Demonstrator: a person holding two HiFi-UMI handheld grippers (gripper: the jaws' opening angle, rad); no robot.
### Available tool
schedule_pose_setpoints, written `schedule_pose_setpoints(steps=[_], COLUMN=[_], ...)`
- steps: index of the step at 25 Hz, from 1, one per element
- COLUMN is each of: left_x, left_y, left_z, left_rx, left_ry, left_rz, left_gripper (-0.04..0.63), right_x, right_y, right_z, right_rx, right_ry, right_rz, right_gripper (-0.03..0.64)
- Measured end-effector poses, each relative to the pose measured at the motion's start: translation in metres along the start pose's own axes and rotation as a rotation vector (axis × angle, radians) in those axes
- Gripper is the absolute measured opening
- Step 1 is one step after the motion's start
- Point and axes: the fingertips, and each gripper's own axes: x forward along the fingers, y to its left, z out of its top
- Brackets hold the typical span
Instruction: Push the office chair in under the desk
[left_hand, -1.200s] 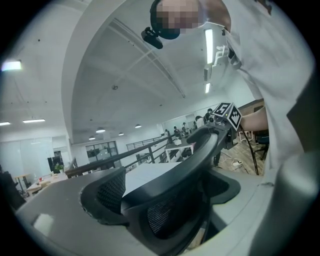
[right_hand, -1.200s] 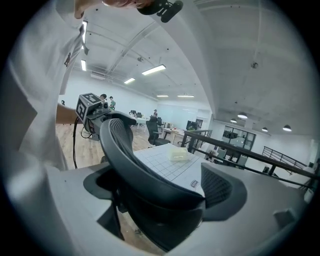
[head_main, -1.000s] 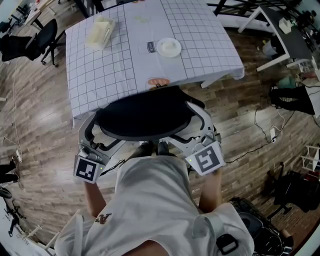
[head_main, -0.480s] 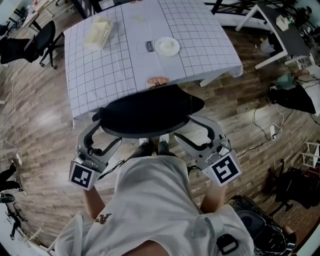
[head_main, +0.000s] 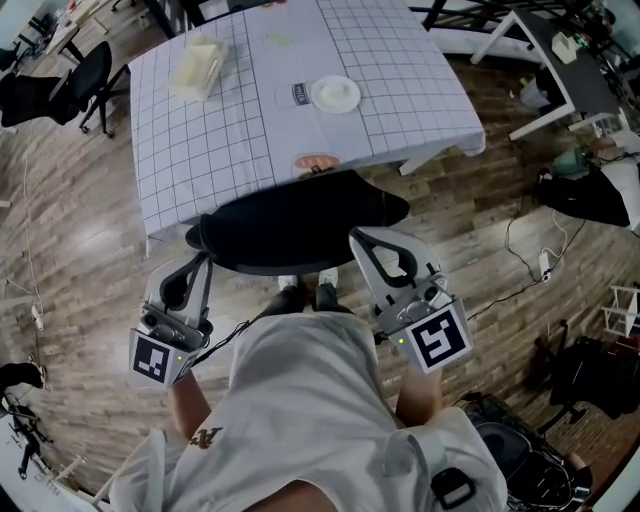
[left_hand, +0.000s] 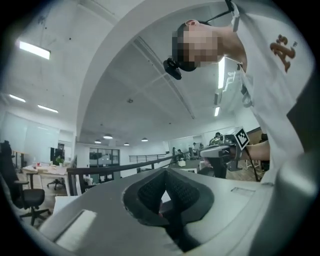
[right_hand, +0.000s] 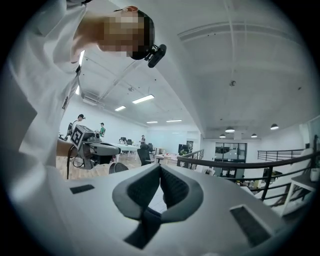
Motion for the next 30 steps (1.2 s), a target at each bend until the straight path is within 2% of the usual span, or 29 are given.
schedule_pose_setpoints(steps=[6,10,15,30], left_x=[0.026,0.04,0.045,0.046], left_y=[0.009,0.006,0.002,0.003], left_z=[0.027,0.026,0.023,0.021], left_rx=[-0.016,-0.018,0.002,0.016], left_ry=[-0.089,-0.073,-0.047,-0.041], left_rz=[0.081,0.107,0.103,0.081], left_gripper=[0.002,0.002,0.002,0.002], right_x=[0.013,0.016,0.018,0.021], right_y=[-0.011,-0.012,-0.011,-0.007], right_z=[0.014,0.013,0.005,0.003], right_rx=[0.019,0.047,0.073,0.041], right_ry=[-0.033,-0.04,-0.021,-0.001], right_rz=[-0.066,-0.091,-0.104,-0.091], right_gripper=[0.002,0.002,0.002,0.002])
